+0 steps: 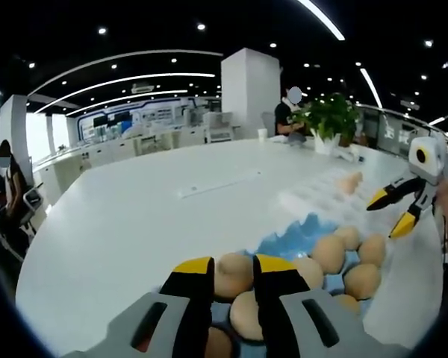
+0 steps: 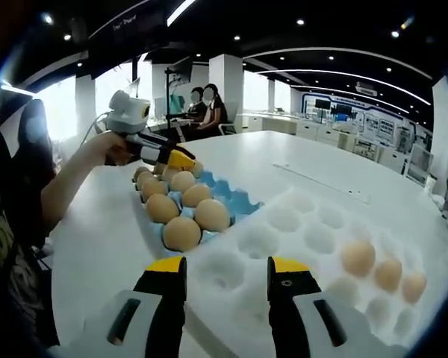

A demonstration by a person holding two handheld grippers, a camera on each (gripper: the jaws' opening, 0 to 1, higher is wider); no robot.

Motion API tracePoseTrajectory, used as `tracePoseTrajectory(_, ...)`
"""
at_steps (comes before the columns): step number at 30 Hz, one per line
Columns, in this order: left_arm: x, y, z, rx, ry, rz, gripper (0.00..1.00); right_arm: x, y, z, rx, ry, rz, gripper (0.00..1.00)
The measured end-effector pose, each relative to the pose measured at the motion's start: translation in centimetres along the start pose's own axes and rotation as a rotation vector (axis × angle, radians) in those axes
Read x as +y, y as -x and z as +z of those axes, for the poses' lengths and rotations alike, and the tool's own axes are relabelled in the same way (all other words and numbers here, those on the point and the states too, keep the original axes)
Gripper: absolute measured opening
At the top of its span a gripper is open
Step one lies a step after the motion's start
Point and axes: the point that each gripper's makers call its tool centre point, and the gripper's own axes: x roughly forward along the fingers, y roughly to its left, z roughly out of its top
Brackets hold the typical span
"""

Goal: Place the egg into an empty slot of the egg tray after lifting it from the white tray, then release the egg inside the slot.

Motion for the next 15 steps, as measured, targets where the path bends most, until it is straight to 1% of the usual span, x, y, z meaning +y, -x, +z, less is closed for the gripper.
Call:
tracePoseTrajectory(6, -0.3, 0.1, 0.3, -0.002, -0.001, -0.007, 0.21, 0.0, 0.2, 0.0, -0.004, 0.001, 0.001, 0.45)
tracePoseTrajectory(8, -0.3, 0.0, 0.5, 0.001, 0.007, -0.007, 0.23, -0.1, 0.3, 0.0, -0.006, -0.002, -0.001, 0.45)
tracePoseTrajectory(15, -1.2, 0.0, 0.8, 0.003, -0.003, -0.019, 0.24, -0.4, 0.7, 0.0, -0.017, -0.007, -0.007, 0.45)
